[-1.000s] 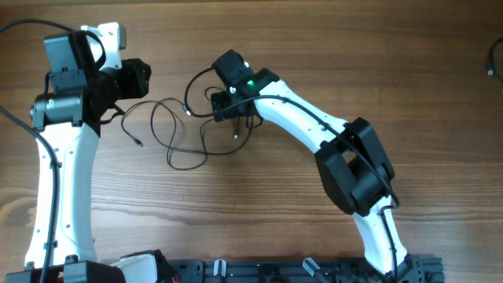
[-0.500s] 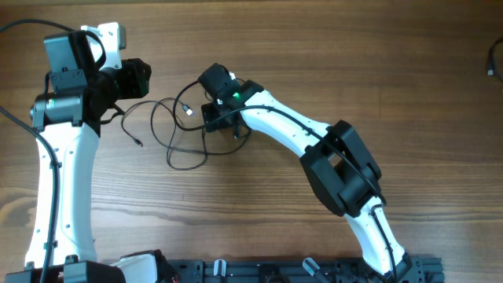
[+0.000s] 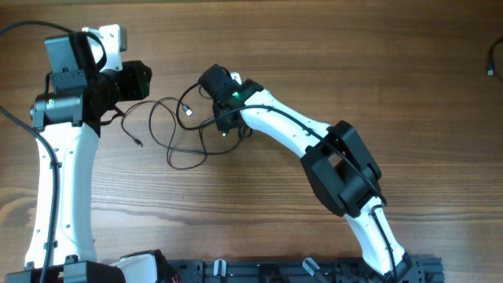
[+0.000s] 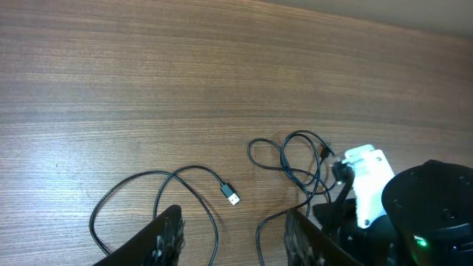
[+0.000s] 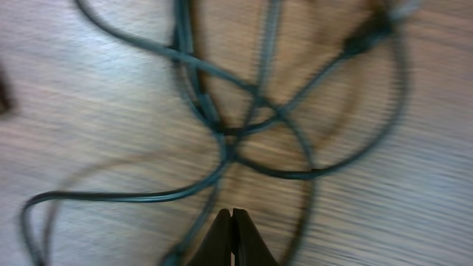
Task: Untangle cables
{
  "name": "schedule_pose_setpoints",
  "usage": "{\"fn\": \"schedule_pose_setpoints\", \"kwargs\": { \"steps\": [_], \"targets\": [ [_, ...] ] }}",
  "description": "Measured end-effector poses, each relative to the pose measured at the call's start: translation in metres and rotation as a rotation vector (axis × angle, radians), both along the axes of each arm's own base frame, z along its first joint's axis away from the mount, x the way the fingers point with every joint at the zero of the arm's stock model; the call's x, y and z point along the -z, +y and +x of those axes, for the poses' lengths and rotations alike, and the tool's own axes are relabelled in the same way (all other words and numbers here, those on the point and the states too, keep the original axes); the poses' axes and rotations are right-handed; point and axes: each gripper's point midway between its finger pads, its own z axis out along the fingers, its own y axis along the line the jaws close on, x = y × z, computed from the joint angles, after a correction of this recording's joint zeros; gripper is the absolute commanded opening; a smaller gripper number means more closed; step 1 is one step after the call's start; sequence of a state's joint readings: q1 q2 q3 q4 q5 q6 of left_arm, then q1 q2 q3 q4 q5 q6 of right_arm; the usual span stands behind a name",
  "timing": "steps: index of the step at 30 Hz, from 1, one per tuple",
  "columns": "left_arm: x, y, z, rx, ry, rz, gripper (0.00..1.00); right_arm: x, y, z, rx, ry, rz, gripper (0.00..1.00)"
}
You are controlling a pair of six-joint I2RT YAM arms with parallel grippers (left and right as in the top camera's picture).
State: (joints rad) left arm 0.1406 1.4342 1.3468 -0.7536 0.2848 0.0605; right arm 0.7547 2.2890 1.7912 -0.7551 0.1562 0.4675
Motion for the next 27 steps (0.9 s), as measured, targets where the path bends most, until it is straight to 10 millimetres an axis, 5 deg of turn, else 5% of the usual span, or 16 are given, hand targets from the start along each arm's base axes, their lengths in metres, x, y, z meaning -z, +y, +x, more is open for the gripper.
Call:
{"fn": "schedule_pose_setpoints", "kwargs": {
  "steps": [2, 4, 6, 10, 19, 27],
  "targets": [
    [0.000, 0.000, 0.000, 0.000, 0.000, 0.000, 0.46, -0.005, -0.012, 0.005, 0.022, -0.036, -0.057, 0.04],
    [0.000, 0.000, 0.000, 0.000, 0.000, 0.000, 0.46, -0.017, -0.017, 0.010, 0.028, -0.067, -0.070, 0.21],
    [0.000, 0.000, 0.000, 0.000, 0.000, 0.000, 0.46, -0.032, -0.019, 0.014, 0.024, -0.099, -0.063, 0.47],
    [0.000, 0.000, 0.000, 0.000, 0.001, 0.000, 0.46, -0.070, -0.011, 0.032, 0.030, -0.202, 0.010, 0.61],
    [0.000, 0.000, 0.000, 0.000, 0.002, 0.000, 0.46, -0.090, 0.020, 0.050, -0.025, -0.285, 0.145, 0.63],
    [0.000, 0.000, 0.000, 0.000, 0.002, 0.000, 0.46, -0.081, 0.021, 0.048, -0.072, -0.290, 0.135, 0.63]
  ]
}}
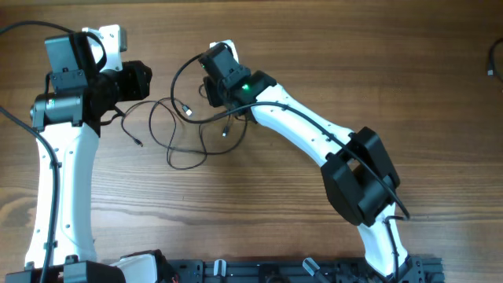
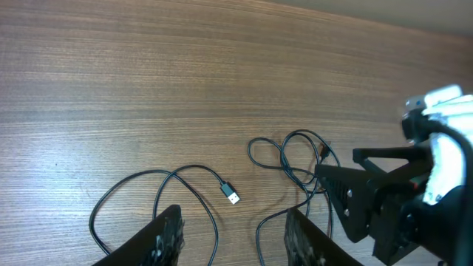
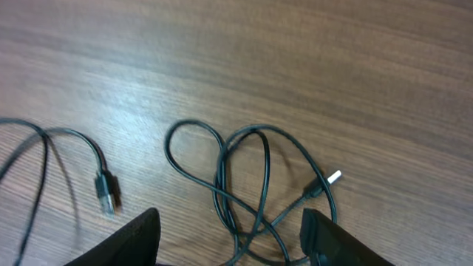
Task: Untangle cables
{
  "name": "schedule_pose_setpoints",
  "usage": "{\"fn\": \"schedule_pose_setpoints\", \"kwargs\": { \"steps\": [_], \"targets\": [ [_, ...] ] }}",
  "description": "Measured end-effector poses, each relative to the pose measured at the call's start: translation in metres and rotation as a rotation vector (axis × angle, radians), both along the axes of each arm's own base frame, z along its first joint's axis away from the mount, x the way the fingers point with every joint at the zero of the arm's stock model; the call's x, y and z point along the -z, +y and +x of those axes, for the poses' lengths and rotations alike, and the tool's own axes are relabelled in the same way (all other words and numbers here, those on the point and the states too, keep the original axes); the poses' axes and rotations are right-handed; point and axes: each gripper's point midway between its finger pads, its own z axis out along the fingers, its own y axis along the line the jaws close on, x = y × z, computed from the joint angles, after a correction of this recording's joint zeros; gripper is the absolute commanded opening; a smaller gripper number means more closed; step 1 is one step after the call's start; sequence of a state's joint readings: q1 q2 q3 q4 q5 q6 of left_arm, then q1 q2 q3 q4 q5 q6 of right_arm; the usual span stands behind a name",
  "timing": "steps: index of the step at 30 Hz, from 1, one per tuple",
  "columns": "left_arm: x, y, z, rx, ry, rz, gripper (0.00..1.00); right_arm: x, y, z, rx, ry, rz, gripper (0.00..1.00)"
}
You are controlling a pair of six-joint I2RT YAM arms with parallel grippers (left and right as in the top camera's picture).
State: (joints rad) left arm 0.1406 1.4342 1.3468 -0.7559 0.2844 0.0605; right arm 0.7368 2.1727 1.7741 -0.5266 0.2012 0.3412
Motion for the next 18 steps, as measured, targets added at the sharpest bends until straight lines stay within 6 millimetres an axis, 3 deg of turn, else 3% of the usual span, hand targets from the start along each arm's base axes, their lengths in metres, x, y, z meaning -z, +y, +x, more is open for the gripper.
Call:
{"fn": "schedule_pose_setpoints", "kwargs": {
  "steps": [4, 13, 18],
  "targets": [
    [0.000, 0.000, 0.000, 0.000, 0.000, 0.000, 0.46, 0.007, 0.003, 0.003, -0.007, -0.006, 0.002, 0.63],
    [0.000, 0.000, 0.000, 0.001, 0.001, 0.000, 0.46, 0.061, 0.001, 0.003, 0.001, 0.051, -0.054, 0.63],
    [0.000, 0.000, 0.000, 0.000, 0.001, 0.000, 0.46, 0.065, -0.003, 0.006, 0.045, 0.046, -0.062, 0.63]
  ]
}}
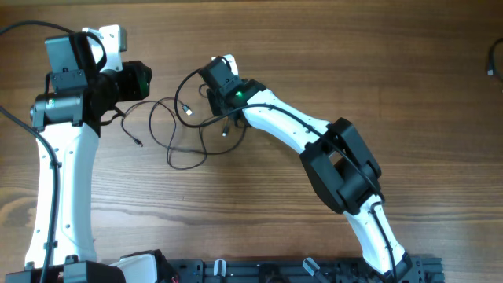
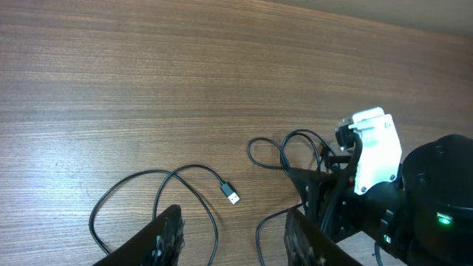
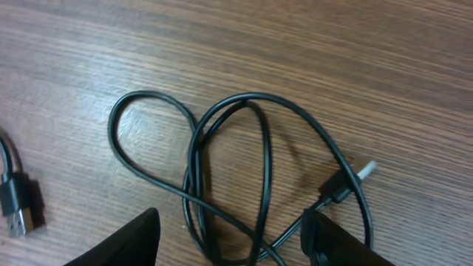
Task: Untangle cables
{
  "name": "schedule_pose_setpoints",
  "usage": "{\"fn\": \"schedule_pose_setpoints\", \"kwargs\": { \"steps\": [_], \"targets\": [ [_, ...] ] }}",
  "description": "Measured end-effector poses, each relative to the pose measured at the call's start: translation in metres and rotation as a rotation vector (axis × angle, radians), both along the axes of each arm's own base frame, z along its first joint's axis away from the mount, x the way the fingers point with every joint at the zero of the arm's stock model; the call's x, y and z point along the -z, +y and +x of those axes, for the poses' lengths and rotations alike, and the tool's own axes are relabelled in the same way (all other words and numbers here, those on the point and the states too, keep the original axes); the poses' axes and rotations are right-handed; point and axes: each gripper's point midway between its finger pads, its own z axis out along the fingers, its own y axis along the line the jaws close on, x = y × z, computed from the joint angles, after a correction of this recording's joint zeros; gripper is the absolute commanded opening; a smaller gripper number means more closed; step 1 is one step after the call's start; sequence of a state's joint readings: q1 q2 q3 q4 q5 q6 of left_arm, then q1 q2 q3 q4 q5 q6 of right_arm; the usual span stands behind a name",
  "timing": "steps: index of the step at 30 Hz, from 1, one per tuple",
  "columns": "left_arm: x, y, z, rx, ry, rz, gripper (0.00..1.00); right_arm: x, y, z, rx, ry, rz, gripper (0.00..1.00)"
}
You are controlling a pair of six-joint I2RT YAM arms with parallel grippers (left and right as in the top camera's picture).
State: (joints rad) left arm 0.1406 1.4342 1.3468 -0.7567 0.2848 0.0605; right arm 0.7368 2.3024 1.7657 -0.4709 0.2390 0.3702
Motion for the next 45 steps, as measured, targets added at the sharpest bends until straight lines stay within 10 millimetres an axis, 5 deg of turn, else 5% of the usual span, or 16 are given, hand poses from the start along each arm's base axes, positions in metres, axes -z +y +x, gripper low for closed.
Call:
{"fn": "schedule_pose_setpoints", "kwargs": {
  "steps": [18, 19, 21, 32, 34, 38, 41, 45],
  "targets": [
    [0.001, 0.000, -0.001, 0.000, 0.003, 0.000, 0.46, 0.011, -0.007, -0.002, 0.044, 0.019, -0.019, 0.53],
    [0.001, 0.000, -0.001, 0.000, 0.003, 0.000, 0.46, 0.014, -0.007, -0.002, 0.042, 0.024, -0.022, 0.50],
    [0.001, 0.000, -0.001, 0.000, 0.003, 0.000, 0.46, 0.015, -0.006, -0.004, 0.040, 0.033, -0.017, 0.05],
    [0.001, 0.000, -0.001, 0.000, 0.003, 0.000, 0.47, 0.019, -0.015, -0.014, 0.055, 0.083, -0.043, 0.04],
    [0.001, 0.000, -0.001, 0.000, 0.004, 0.000, 0.48, 0.001, -0.022, -0.014, 0.068, 0.065, -0.059, 0.04],
    [0.001, -0.001, -0.001, 0.003, 0.004, -0.003, 0.49, -0.092, -0.041, -0.008, 0.096, -0.046, 0.005, 0.04],
    [0.000, -0.005, -0.002, 0.017, 0.005, -0.024, 0.59, -0.174, -0.075, -0.009, 0.128, -0.142, 0.074, 0.04],
    [0.000, -0.010, -0.004, 0.031, 0.014, -0.052, 0.72, -0.239, -0.119, -0.019, 0.163, -0.213, 0.111, 0.04]
  ]
}}
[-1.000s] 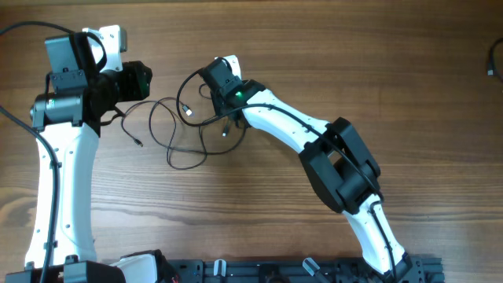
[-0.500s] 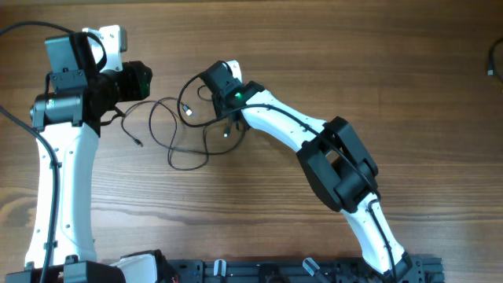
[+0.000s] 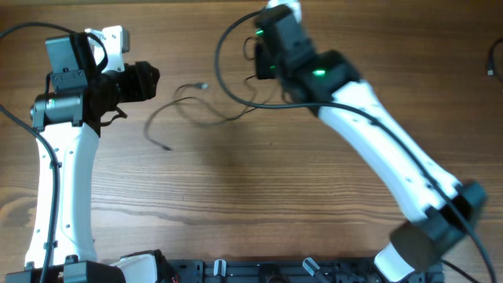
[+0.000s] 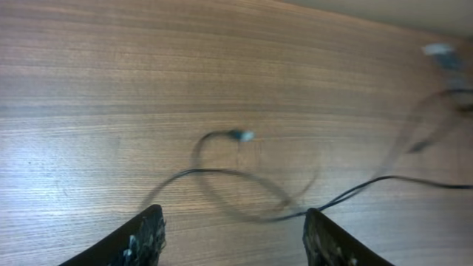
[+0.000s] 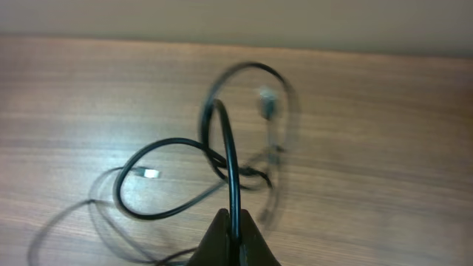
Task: Untangle cables
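My right gripper is shut on a black cable and holds it raised over the far middle of the table. In the overhead view that cable arcs up to the gripper, and its loops hang below with a plug dangling. A thinner stretch of cable lies on the wood, with one plug near my left gripper and another end closer to the front. My left gripper is open and empty, low over that cable, which is blurred.
The wooden table fills the view. A dark cable end shows at the far right edge. The arm mounts sit along the front edge. My left arm stands along the left side.
My right gripper was open low over the tangled loops; now it is shut on a cable and held high toward the far side. The tangle is drawn out. Left fingers stand wider apart.
First my right gripper was shut, pressed close to the tangle left of centre. Then it was open above the loops, and later open and nearer to them. Now it holds one cable lifted, with the rest stretched out. My left gripper stayed open by the tangle's left side.
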{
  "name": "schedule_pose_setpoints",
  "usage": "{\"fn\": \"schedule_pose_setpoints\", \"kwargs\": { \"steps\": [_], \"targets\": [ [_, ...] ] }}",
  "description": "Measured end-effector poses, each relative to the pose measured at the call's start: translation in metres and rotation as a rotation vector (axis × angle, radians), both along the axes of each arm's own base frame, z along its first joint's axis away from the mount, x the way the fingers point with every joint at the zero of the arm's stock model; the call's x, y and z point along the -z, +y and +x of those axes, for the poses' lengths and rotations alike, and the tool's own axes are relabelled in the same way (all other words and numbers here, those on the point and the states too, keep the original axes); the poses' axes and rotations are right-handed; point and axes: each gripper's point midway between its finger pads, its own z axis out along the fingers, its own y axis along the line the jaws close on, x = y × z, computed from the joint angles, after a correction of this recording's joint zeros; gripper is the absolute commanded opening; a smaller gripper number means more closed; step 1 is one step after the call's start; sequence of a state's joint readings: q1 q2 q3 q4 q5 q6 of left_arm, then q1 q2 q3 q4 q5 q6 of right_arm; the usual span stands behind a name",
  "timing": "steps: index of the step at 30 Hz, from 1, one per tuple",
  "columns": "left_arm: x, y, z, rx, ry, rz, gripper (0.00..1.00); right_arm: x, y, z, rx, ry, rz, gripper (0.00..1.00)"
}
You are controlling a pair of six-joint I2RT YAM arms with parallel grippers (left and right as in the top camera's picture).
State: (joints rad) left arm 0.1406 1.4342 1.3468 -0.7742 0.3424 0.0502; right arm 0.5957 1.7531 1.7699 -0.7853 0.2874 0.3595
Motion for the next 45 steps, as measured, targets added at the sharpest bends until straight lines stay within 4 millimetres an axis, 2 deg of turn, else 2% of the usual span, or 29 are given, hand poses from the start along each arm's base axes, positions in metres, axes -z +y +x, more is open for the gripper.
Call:
{"fn": "schedule_pose_setpoints", "kwargs": {
  "steps": [1, 5, 8, 10, 14, 15, 17, 19, 22, 27, 32, 35, 36, 40, 45],
  "targets": [
    [0.000, -0.001, -0.001, 0.001, 0.003, -0.008, 0.73, -0.012, -0.009, -0.003, -0.001, -0.013, 0.013, 0.04],
    [-0.003, -0.013, -0.003, 0.048, 0.001, -0.063, 0.77, -0.040, -0.038, -0.007, 0.021, -0.045, 0.050, 0.04],
    [-0.003, -0.023, -0.004, 0.087, 0.004, -0.110, 0.78, -0.048, -0.056, -0.008, 0.037, -0.043, 0.067, 0.04],
    [0.002, -0.028, -0.004, 0.111, 0.023, -0.142, 0.78, -0.046, -0.062, -0.008, 0.031, -0.026, 0.071, 0.04],
    [0.011, -0.048, -0.007, 0.209, 0.057, -0.204, 0.83, -0.045, -0.054, -0.011, -0.014, -0.011, 0.100, 0.04],
    [0.012, -0.066, -0.010, 0.294, 0.057, -0.238, 0.84, -0.045, -0.052, -0.012, -0.027, -0.006, 0.110, 0.04],
    [0.010, -0.086, -0.014, 0.382, 0.044, -0.262, 0.84, -0.045, -0.044, -0.015, -0.066, 0.006, 0.132, 0.04],
    [0.005, -0.110, -0.018, 0.477, 0.017, -0.279, 0.85, -0.045, -0.033, -0.020, -0.135, 0.025, 0.162, 0.04],
    [-0.005, -0.136, -0.019, 0.574, -0.045, -0.281, 0.86, -0.043, -0.018, -0.031, -0.231, 0.061, 0.197, 0.04],
    [-0.033, -0.171, -0.005, 0.705, -0.241, -0.250, 0.90, -0.035, -0.004, -0.052, -0.346, 0.138, 0.229, 0.04],
    [-0.043, -0.189, -0.002, 0.761, -0.317, -0.246, 0.90, -0.034, 0.001, -0.059, -0.385, 0.165, 0.250, 0.04],
    [-0.039, -0.195, -0.003, 0.788, -0.304, -0.277, 0.88, -0.034, 0.002, -0.060, -0.392, 0.165, 0.253, 0.05],
    [-0.032, -0.197, -0.003, 0.799, -0.284, -0.296, 0.84, -0.035, 0.002, -0.060, -0.393, 0.163, 0.254, 0.04],
    [-0.022, -0.200, -0.001, 0.807, -0.251, -0.327, 0.86, -0.036, 0.003, -0.058, -0.394, 0.156, 0.256, 0.04],
    [-0.024, -0.205, -0.007, 0.838, -0.242, -0.375, 0.85, -0.038, 0.004, -0.057, -0.398, 0.146, 0.260, 0.04]
  ]
}}
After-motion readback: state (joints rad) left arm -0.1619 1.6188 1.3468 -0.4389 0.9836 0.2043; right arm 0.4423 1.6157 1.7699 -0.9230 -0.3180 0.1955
